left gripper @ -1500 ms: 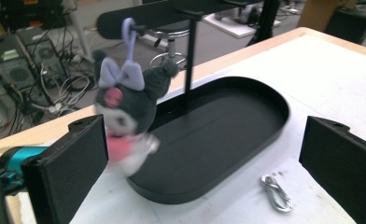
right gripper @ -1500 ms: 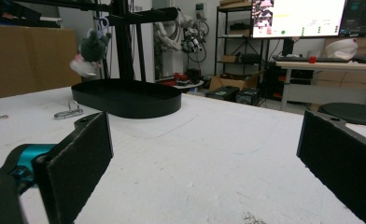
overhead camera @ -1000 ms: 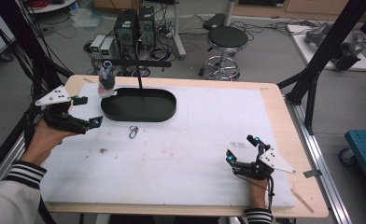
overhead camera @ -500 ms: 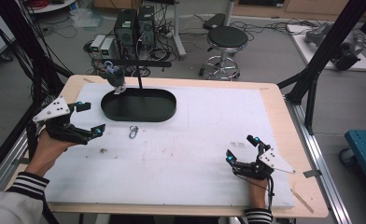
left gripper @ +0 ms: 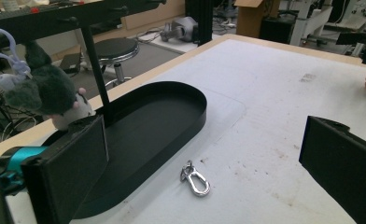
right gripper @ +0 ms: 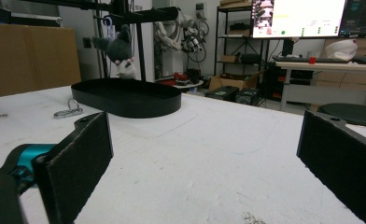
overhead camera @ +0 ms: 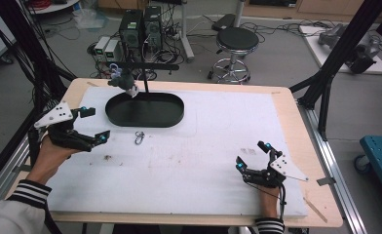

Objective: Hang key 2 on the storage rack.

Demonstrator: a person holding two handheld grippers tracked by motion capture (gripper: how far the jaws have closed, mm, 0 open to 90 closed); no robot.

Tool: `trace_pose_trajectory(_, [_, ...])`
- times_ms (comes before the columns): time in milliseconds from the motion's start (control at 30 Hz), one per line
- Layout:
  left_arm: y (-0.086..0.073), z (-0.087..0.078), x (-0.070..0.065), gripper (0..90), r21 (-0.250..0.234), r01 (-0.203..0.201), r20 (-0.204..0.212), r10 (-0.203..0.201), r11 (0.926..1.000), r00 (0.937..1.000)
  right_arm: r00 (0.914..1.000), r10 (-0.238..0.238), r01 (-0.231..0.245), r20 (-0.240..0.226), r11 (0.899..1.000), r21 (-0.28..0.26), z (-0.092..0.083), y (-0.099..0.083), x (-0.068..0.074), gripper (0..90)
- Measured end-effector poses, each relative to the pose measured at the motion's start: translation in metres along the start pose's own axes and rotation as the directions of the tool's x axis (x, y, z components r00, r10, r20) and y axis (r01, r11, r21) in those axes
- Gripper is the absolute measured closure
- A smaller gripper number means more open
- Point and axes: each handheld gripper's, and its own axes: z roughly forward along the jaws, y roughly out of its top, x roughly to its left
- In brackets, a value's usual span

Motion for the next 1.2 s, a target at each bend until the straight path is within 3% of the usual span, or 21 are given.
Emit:
trace_pose_trajectory(267, [0.001, 0.003, 0.001, 1.7, 0.007, 0.000, 0.005, 0.000, 1.0000, 1.0000, 1.0000, -0.005, 0.005, 0.003, 1.000, -0.001, 0.000, 0.000, 0.000, 2.8])
trace_pose_trajectory(600, [0.009, 0.022, 0.004, 1.7, 0.105, -0.029, 0.050, 0.024, 0.9941, 0.9985, 1.0000, 0.000, 0.000, 0.001, 1.000, 0.003, 0.000, 0.000, 0.001, 2.8])
trace_pose_trajectory(767, [0.012, 0.036, 0.005, 1.7, 0.175, -0.079, 0.063, 0.069, 0.9813, 0.9956, 1.0000, -0.002, 0.002, 0.001, 1.000, 0.001, 0.000, 0.000, 0.000, 2.8])
trace_pose_trajectory(867, [0.013, 0.043, 0.005, 1.8, 0.192, -0.137, 0.077, 0.124, 0.9718, 0.9893, 1.0000, 0.001, -0.001, 0.001, 1.000, 0.000, 0.000, 0.000, 0.000, 2.8])
trace_pose_trajectory(1067, [0.017, 0.058, 0.006, 3.6, 0.240, -0.145, 0.097, 0.125, 0.9598, 0.9874, 1.0000, 0.003, -0.003, 0.000, 1.000, 0.000, 0.000, 0.000, 0.000, 2.8])
trace_pose_trajectory(1200, [0.019, 0.069, 0.006, 3.5, 0.280, -0.172, 0.123, 0.142, 0.9445, 0.9822, 1.0000, 0.000, 0.000, 0.001, 1.000, -0.002, 0.000, 0.000, 0.000, 2.8])
